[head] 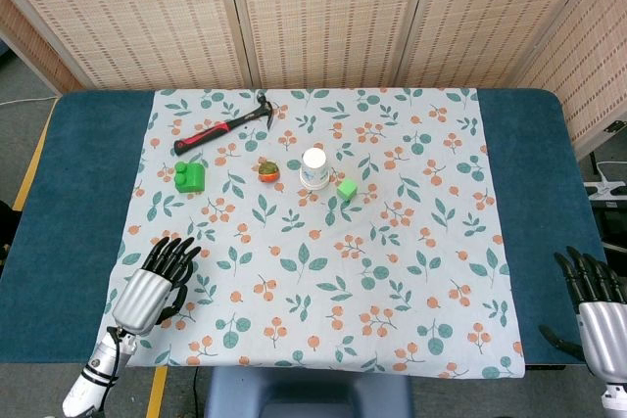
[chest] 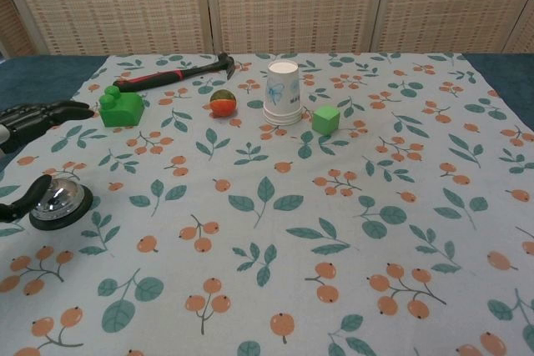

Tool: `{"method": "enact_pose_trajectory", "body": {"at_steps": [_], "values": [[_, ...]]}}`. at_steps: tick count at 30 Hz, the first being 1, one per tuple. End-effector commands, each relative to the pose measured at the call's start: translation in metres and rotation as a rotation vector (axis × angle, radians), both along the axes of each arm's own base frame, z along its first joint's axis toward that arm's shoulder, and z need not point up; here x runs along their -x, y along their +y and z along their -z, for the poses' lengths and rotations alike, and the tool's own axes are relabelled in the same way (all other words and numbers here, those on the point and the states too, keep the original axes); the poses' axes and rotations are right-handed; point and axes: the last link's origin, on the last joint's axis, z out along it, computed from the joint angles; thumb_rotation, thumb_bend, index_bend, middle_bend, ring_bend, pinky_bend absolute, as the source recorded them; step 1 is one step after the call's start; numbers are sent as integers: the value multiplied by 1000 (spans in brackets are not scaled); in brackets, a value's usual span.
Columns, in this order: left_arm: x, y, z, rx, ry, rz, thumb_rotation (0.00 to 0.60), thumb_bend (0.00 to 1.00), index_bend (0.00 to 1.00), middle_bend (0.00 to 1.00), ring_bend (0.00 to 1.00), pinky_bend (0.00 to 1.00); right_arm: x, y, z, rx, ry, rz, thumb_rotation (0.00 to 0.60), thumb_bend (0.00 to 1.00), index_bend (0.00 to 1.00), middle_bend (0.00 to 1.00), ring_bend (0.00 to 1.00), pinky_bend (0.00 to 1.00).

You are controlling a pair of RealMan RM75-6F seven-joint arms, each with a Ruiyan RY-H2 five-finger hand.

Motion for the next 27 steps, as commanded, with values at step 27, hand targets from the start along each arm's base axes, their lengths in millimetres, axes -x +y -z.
{"method": "enact_pose_trajectory", "body": {"at_steps": [27], "values": [[5,45,50,50,22,-111,600,1000,0,0,0,31,-1,3,-4,-19,-11,-11,600,16,0,0,0,82]]}}
